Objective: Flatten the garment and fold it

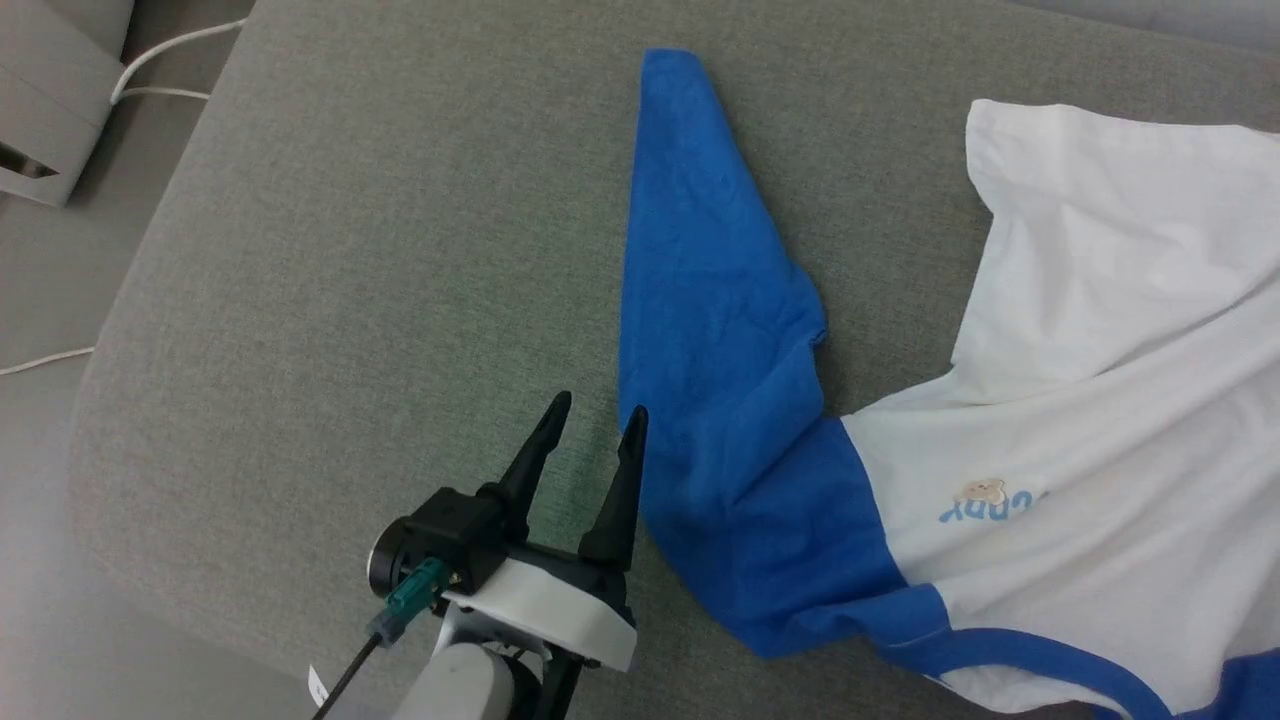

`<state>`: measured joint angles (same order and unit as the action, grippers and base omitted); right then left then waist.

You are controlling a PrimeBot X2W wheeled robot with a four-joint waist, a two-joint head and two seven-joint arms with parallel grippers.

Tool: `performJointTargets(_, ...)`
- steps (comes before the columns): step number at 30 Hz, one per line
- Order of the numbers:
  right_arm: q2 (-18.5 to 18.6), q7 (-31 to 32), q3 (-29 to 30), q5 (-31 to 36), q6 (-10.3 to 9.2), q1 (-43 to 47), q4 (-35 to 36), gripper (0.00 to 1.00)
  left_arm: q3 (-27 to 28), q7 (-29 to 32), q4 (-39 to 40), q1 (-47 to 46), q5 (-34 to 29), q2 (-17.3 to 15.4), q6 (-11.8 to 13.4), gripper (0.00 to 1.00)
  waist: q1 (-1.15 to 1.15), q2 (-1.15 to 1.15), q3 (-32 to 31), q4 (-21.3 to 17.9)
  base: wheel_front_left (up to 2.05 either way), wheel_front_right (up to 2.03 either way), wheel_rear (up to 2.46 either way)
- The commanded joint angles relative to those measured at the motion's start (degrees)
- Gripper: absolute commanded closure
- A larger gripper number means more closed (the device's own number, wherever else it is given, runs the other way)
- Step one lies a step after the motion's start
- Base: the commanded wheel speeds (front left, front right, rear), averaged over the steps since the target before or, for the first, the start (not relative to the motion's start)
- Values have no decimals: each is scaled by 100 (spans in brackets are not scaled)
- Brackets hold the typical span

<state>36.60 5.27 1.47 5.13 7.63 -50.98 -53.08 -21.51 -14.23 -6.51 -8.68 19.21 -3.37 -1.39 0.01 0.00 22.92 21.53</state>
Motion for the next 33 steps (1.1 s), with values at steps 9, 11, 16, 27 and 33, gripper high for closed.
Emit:
performJointTargets(9, -574, -992, -184, -271, -14, 100, -249, 0, 168, -61, -60, 0, 81, -126, 30, 0, -1, 0, -749, -593, 0, 0, 0)
performJointTargets(11, -706, -1299, -244, -481, -14, 156, -194, 0, 229, -63, -54, 49, 112, -172, 41, 0, -1, 0, -976, -759, 0, 0, 0)
performJointTargets(16, -949, -1821, -524, -1064, -14, 542, 244, 0, 404, -66, -22, 261, 219, -273, 110, 0, -1, 0, -1465, -1161, 0, 0, 0)
performJointTargets(27, -1437, -1989, -21, -1969, -14, 2783, 2865, 0, 647, -72, 146, 692, 292, -460, 209, 0, -1, 0, -1876, -1828, 0, 0, 0)
performJointTargets(33, -2302, -1656, 513, -1925, -14, 4345, 4371, 0, 550, -70, 35, 816, 271, -574, 29, 0, -1, 0, -1890, -2042, 0, 0, 0)
